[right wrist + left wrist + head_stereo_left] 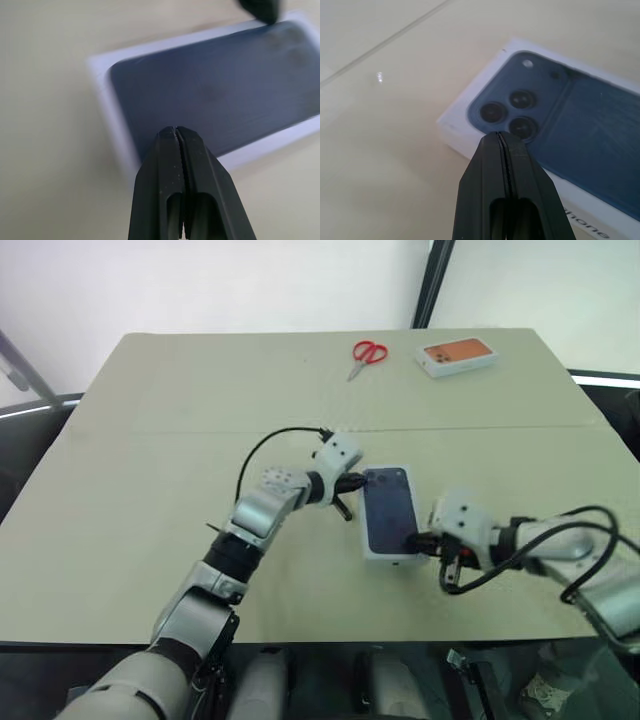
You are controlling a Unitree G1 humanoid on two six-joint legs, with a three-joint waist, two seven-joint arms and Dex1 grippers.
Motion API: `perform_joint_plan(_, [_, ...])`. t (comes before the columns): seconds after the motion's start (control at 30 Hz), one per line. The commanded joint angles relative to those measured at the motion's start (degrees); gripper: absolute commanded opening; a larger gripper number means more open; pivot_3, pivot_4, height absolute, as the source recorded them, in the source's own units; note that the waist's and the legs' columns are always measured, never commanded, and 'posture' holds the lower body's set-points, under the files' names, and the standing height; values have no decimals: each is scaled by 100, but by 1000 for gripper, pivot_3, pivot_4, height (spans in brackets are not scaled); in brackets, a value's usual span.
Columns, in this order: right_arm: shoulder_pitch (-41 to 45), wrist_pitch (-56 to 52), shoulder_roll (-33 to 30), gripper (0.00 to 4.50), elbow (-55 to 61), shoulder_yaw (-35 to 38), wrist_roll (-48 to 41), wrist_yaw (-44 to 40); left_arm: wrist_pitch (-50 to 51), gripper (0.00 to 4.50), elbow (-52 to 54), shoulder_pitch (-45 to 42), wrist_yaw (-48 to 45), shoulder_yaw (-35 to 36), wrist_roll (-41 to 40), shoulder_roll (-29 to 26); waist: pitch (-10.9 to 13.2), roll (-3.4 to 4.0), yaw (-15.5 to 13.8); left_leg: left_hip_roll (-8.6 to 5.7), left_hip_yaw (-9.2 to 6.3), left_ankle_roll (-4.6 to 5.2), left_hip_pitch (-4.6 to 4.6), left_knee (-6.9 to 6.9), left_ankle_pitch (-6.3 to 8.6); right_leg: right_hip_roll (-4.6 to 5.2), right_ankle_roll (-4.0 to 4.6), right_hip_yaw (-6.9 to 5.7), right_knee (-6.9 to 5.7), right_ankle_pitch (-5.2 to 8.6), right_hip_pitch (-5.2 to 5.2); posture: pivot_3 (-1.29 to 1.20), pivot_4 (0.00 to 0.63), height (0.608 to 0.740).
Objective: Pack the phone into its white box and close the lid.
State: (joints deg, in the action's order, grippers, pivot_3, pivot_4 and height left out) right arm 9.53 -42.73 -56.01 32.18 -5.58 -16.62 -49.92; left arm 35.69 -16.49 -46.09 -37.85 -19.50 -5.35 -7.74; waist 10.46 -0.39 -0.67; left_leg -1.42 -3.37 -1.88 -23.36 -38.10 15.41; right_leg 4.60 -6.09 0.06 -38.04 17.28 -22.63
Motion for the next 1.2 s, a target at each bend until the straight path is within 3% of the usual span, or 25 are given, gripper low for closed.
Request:
perform_joint_plan(0.03, [-92, -174, -31, 59, 49, -226, 277, 211, 143, 0, -218, 28, -163, -304, 189, 13, -9, -7, 1, 0, -2, 0, 13, 0, 0, -1, -1, -1, 2, 1, 16, 0, 150, 740])
perform_joint_plan(0.17, [0, -223, 94, 59, 0, -196, 311, 406, 113, 0, -183, 152, -142, -247, 225, -39, -29, -29, 2, 4, -7, 0, 28, 2, 1, -1, -5, -3, 5, 3, 36, 0, 150, 740])
perform_joint_plan(0.33, [270, 204, 540, 59, -82, 212, 267, 730, -435, 0, 252, 374, 41, 585, -105, -173, -30, -29, 44, 14, -8, 0, 26, 4, 1, -2, -5, -2, 3, 4, 27, 0, 150, 740])
perform_joint_plan(0.4, [667, 527, 953, 59, -601, 585, 322, 1172, -796, 0, 923, 740, 137, 1329, -370, -523, -26, -30, 135, 19, -6, -2, 22, 9, 0, -4, -4, 2, -4, 3, 13, 0, 150, 740])
perform_joint_plan(0.57, [1302, 672, 1456, 59, -1440, 874, 270, 1464, -1052, 0, 1756, 1597, -49, 2301, -754, -1446, -27, -23, 138, 26, -5, -48, 7, 18, -26, -6, -3, 5, -13, 2, -15, 0, 150, 740])
perform_joint_plan(0.67, [1598, 810, 1741, 59, -2048, 1198, -35, 1406, -993, 0, 2066, 2338, -159, 3070, -1039, -2077, -27, -23, 141, 21, 0, -47, 5, 21, -26, 4, -3, 8, -4, 3, -12, 0, 150, 740])
perform_joint_plan(0.83, [1733, 1049, 1767, 59, -2664, 1365, -226, 1052, -917, 0, 2543, 3331, -279, 3649, -1298, -2644, -26, -24, 82, 15, -3, -16, 0, 14, -8, 11, -3, 4, -3, 2, -8, 0, 150, 740])
perform_joint_plan(1.0, [1665, 1363, 1642, 59, -3003, 1235, -269, 492, -904, 0, 2728, 3866, -151, 4127, -1452, -2892, -24, -22, 62, 16, -2, -11, 1, 14, -5, 13, -3, 5, -1, 2, -7, 0, 150, 740])
perform_joint_plan(1.2, [1518, 1261, 1586, 59, -2875, 1350, -540, 109, -864, 0, 2720, 4007, -102, 4216, -1535, -2989, -24, -22, 72, 18, -1, -11, 2, 15, -4, 11, -2, 5, -2, 2, -8, 0, 150, 740])
